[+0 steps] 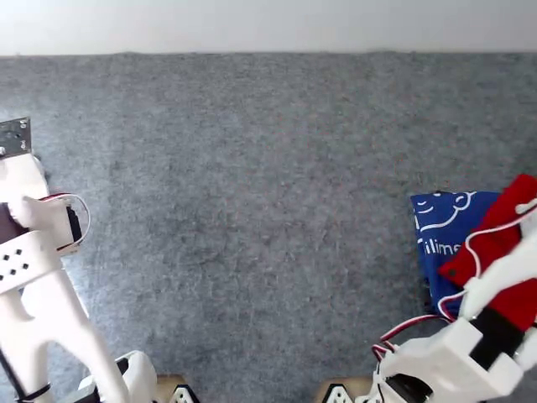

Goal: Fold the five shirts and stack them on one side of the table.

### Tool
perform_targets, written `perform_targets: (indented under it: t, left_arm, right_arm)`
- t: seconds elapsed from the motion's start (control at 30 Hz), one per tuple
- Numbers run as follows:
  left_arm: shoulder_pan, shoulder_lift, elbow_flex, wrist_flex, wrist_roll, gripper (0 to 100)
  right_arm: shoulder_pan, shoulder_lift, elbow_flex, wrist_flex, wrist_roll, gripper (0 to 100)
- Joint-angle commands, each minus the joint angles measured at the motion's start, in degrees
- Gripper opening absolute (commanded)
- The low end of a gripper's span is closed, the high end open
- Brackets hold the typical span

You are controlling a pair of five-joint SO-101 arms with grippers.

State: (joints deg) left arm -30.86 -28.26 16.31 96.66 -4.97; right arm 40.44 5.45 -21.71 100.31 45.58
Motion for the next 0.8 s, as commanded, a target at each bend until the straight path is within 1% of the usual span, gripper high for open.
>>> perform_targets:
  t: [0.0, 0.07, 0.2, 0.37, 0.43, 0.53, 0.6, 0.77]
  left_arm:
    - [0.18, -1.14, -0.22, -0.7, -0.53, 2]
    - [0.18, -1.14, -0.22, -0.7, -0.53, 2]
    - [0.18, -1.14, -0.22, -0.7, -0.53, 2]
    - [0.18, -1.23, -0.22, -0.7, -0.53, 2]
    - [0.18, -1.23, -0.22, -0.7, -0.53, 2]
    - [0.18, -1.23, -0.31, -0.79, -0.53, 2]
    - [0.18, -1.23, -0.31, -0.79, -0.53, 2]
    - [0.18, -1.23, -0.4, -0.79, -0.53, 2]
  right_arm:
    - [-0.75, 0.66, 1.58, 2.42, -0.88, 0.9]
    - [-1.19, 2.24, 3.16, 2.42, -3.87, 5.4]
    - [-4.88, 6.55, 7.3, 2.33, -9.23, 0.8]
    - [-11.91, 11.91, 14.33, 2.24, -17.85, 1.2]
    - [-15.08, 12.09, 17.49, 2.24, -20.04, 1.3]
    - [-18.24, 12.09, 19.96, 2.33, -20.84, 1.3]
    - [-18.59, 11.47, 20.04, 2.51, -20.84, 1.2]
    - [-17.89, 1.01, 20.04, 2.51, -20.48, 1.1]
